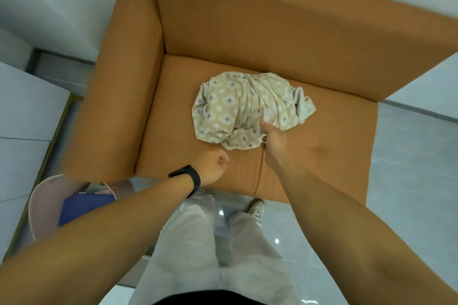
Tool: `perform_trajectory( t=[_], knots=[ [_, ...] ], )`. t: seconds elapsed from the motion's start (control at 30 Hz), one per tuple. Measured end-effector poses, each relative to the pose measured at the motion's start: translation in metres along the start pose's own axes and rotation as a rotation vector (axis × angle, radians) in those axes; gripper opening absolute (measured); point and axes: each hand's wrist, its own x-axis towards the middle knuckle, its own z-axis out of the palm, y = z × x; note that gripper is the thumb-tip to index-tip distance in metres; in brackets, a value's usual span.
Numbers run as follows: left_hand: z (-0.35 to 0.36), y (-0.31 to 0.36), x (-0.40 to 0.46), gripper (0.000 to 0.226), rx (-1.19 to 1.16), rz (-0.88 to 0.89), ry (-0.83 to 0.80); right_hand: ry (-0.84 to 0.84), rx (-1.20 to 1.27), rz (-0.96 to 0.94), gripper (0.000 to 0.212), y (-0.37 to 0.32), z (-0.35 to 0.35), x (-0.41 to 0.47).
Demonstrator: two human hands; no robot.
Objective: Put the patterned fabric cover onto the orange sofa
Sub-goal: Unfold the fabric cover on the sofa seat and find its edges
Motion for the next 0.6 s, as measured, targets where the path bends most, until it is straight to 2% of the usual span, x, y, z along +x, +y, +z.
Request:
perform_trajectory(
  t=[0.07,0.17,0.33,0.47,0.6],
  knots=[
    [0.009,0.018,-0.008,0.025,-0.006,0.008,0.024,-0.001,-0.041,-0.011,0.025,0.016,-0.022,-0.022],
    [0.038,0.053,-0.033,0.032,-0.002,0.025,0.075,-0.049,-0.011,-0.002,0.019,0.029,-0.065,-0.069],
    [0.089,0.089,-0.061,0.067,0.048,0.098,0.154,-0.183,0.156,0.000,0.018,0.021,-0.107,-0.106],
    [0.117,0.121,-0.079,0.091,-0.068,0.194,0.251,-0.261,0.324,-0.045,0.018,-0.012,-0.134,-0.133],
    [0.118,0.169,-0.082,0.087,-0.170,0.220,0.347,-0.299,0.378,-0.125,0.031,-0.054,-0.151,-0.153]
  ],
)
